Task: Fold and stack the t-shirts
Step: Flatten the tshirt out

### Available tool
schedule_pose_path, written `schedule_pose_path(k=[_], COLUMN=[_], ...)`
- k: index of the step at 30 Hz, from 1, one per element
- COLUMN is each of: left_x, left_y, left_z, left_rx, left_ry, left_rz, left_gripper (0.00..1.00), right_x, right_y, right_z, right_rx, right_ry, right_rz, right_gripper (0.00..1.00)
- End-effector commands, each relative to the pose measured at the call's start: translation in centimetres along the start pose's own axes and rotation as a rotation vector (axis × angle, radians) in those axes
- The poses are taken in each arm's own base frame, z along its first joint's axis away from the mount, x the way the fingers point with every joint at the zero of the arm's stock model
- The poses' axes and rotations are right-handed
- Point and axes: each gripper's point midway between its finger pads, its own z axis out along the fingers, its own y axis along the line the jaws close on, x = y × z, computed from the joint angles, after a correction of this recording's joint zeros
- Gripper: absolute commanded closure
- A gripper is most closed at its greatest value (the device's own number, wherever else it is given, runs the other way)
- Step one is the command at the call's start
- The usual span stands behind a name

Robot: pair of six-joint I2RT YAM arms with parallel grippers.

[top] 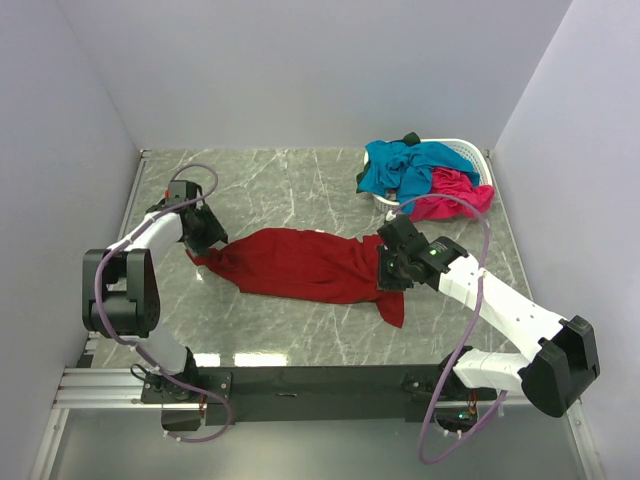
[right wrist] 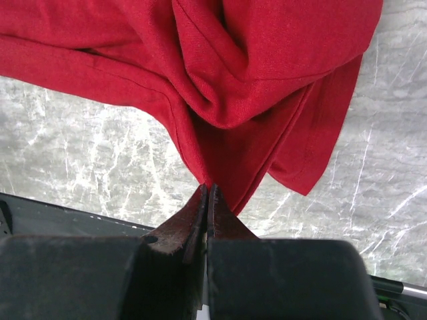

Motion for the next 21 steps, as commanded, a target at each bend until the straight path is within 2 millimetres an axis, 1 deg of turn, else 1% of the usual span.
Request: schedule_pose_path(k=[1, 3, 6, 7, 8, 9, 10, 12, 15, 18, 19, 21], left_x=[-2.0, -1.9, -1.5, -1.4, -1.2, -0.6, -0.4, -0.2, 0.2, 0.6, 0.4, 0.1], left_y=[0.0, 0.0, -0.1, -0.2, -0.2, -1.0, -1.2, -1.2, -1.4, -1.6, -1.8, -1.9], left_z=[-0.8, -0.7, -0.1, 0.1, 0.3, 0.4, 0.5, 0.6, 0.8, 0.7, 0.4, -0.2], left_rx=[-0.028, -0.021, -0.014, -0.013, -0.011, 0.002, 0.009, 0.01, 0.023, 0.039, 0.045, 0.043], left_ry=[-0.063, -0.059, -0.03, -0.022, -0.009, 0.002, 0.009, 0.023, 0.046, 0.068, 0.06, 0.05], left_rz=[0.039, 0.041, 0.043, 0.046, 0.047, 0.071, 0.075, 0.08, 0.089, 0.095, 0.096, 0.094], left_gripper=[0.39, 0.4, 0.46, 0.49, 0.51, 0.51, 0.53, 0.55, 0.61, 0.72, 0.87, 1.0], right_x=[-1.8, -1.7, -1.8, -1.9, -1.9, -1.9, -1.8, -1.8, -1.9, -2.1, -2.4, -2.9], right_y=[1.0, 1.0, 0.9, 1.0, 0.9, 0.9, 0.9, 0.8, 0.8, 0.8, 0.7, 0.7], right_z=[-0.7, -0.7, -0.6, -0.8, -0.8, -0.7, -0.7, -0.7, -0.8, -1.0, -1.3, -1.8], right_rx=[-0.029, -0.026, -0.019, -0.019, -0.017, -0.014, -0.012, -0.012, -0.01, -0.008, -0.002, 0.006], right_ry=[-0.059, -0.057, -0.056, -0.058, -0.058, -0.056, -0.055, -0.056, -0.061, -0.069, -0.078, -0.092], right_rz=[0.012, 0.012, 0.015, 0.013, 0.013, 0.012, 0.01, 0.013, 0.012, 0.012, 0.01, 0.002], right_gripper=[1.0, 1.0, 1.0, 1.0, 1.0, 1.0, 1.0, 1.0, 1.0, 1.0, 1.0, 1.0])
